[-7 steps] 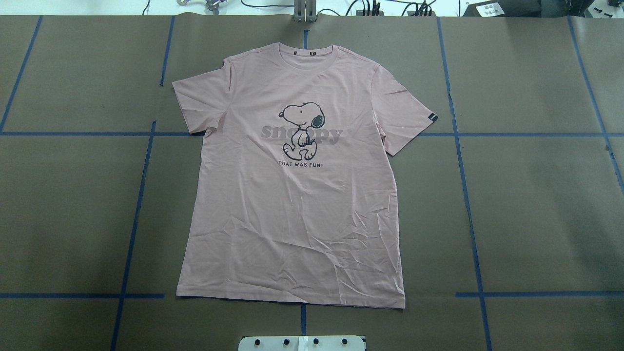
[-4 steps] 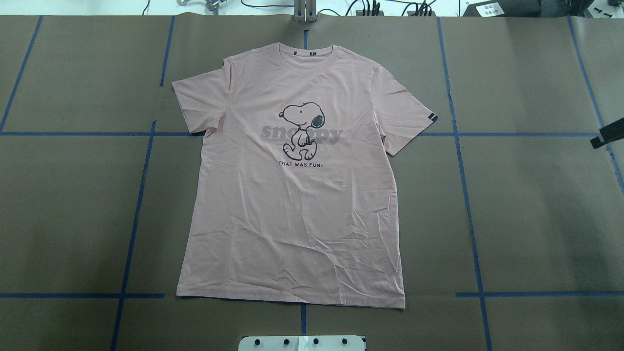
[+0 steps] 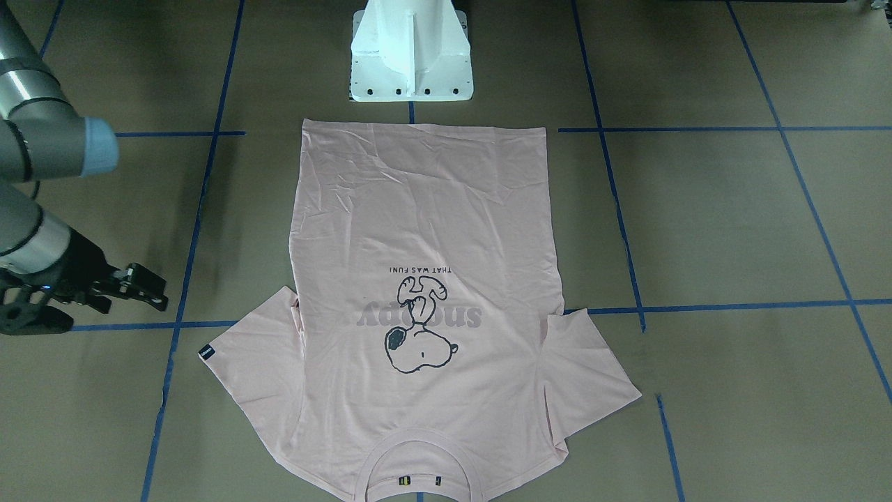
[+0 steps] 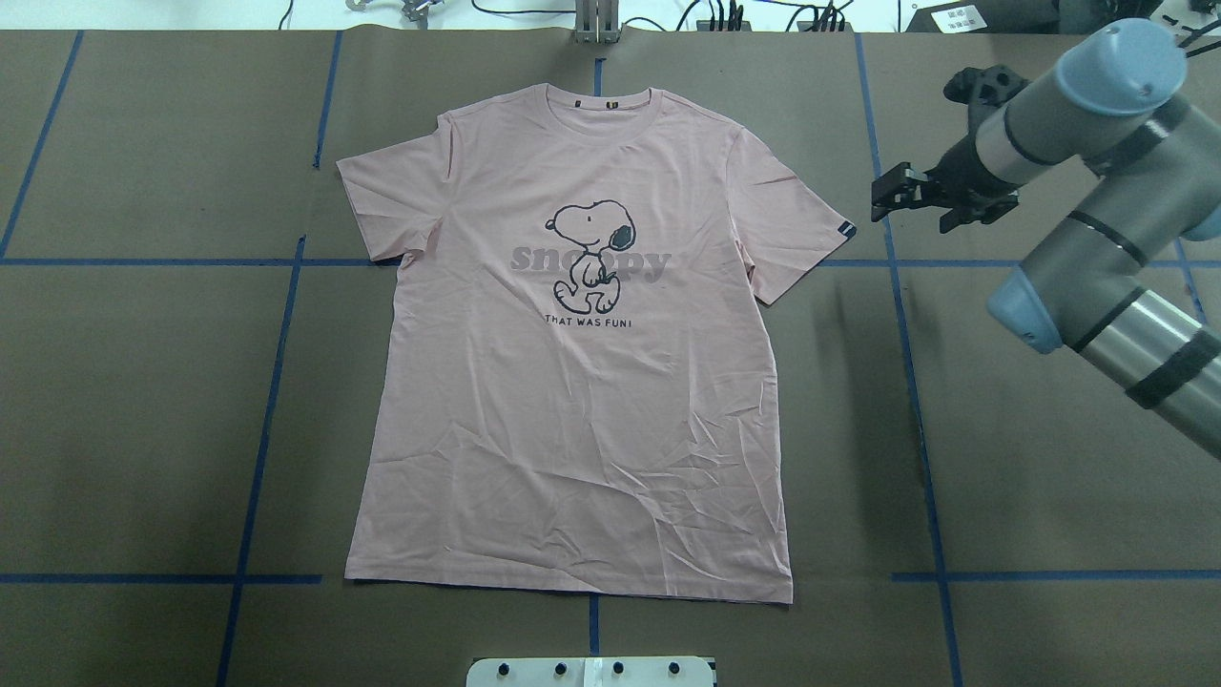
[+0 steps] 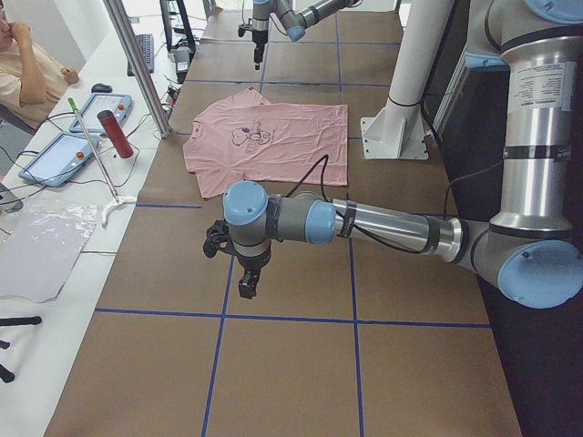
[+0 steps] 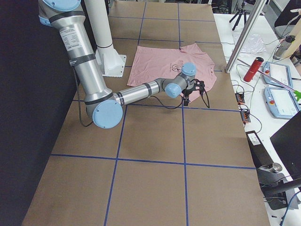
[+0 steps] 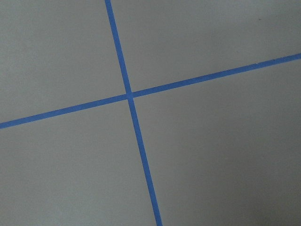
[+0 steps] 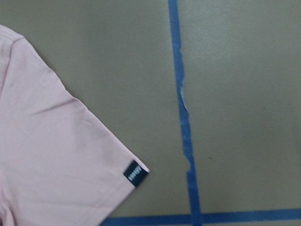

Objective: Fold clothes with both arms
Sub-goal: 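Grasp the sleeve nearest the right gripper and fold it toward the collar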

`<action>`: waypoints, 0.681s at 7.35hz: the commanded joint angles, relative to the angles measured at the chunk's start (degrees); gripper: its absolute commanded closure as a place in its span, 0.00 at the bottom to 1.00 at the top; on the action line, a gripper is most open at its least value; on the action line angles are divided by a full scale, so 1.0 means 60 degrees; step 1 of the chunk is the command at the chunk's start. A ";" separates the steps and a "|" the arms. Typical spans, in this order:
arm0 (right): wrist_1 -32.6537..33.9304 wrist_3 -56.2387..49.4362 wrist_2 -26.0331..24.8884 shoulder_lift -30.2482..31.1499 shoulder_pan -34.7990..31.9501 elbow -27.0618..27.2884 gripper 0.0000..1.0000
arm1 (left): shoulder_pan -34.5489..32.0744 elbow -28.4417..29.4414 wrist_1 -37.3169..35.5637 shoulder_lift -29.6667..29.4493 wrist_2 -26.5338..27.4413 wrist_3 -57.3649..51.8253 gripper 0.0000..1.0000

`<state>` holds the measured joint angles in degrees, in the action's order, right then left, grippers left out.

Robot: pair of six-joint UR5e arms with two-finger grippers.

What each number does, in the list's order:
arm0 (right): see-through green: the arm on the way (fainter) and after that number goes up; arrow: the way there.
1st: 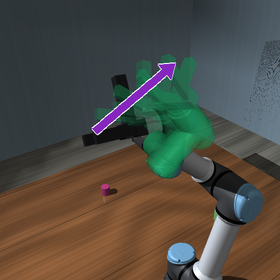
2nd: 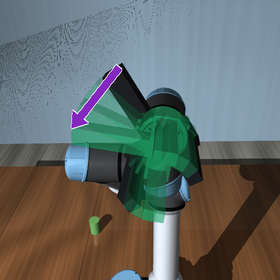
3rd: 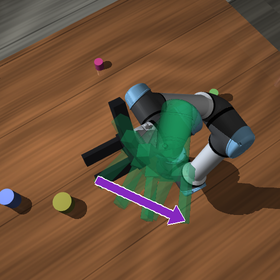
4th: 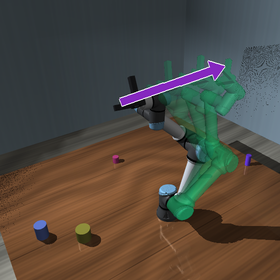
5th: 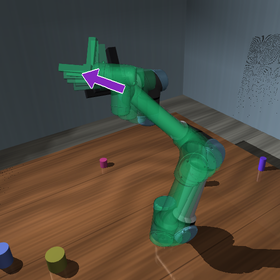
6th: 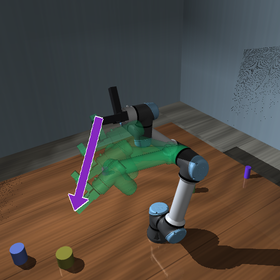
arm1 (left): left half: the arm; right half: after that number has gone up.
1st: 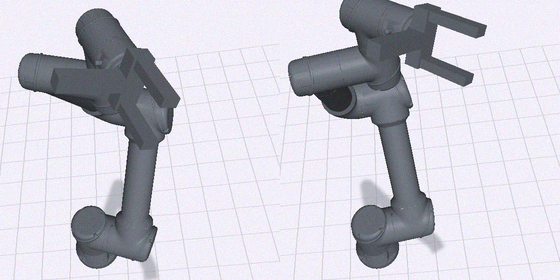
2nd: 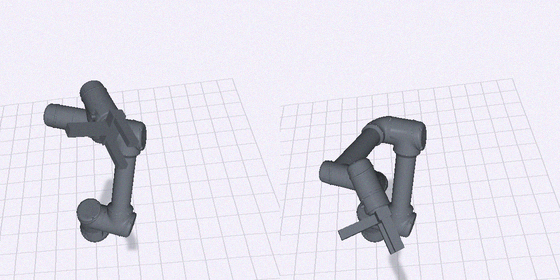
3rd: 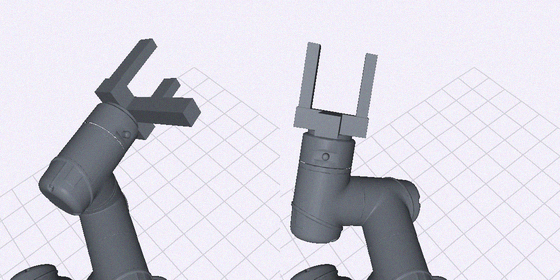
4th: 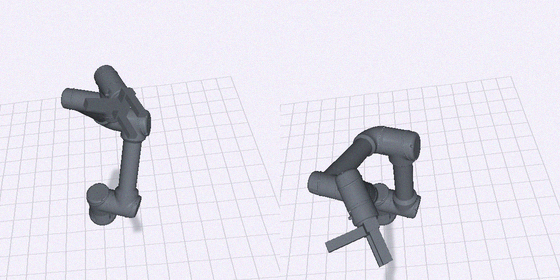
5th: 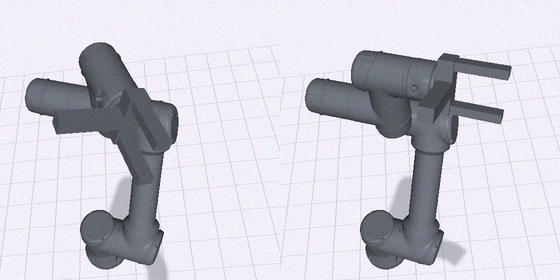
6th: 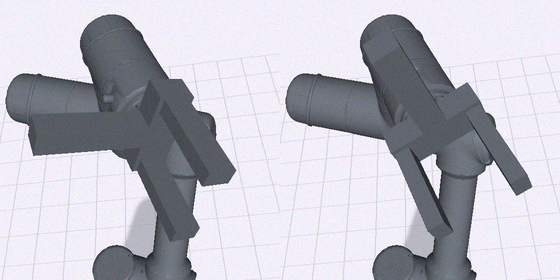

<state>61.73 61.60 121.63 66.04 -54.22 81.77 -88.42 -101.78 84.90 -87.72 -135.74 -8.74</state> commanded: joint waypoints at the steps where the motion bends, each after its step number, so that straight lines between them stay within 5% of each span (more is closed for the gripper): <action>1: -0.0810 0.1202 -0.1399 -0.0925 0.0496 -0.1536 0.24 | 0.0001 -0.0158 0.0001 0.0001 -0.0023 -0.0038 0.00; 5: -0.0826 0.1129 -0.1463 -0.1060 0.0541 -0.1939 0.31 | 0.0001 -0.0146 0.0001 0.0016 -0.0023 -0.0038 0.00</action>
<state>56.74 68.51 112.95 59.91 -51.08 70.45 -88.42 -102.63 84.90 -87.69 -135.88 -8.96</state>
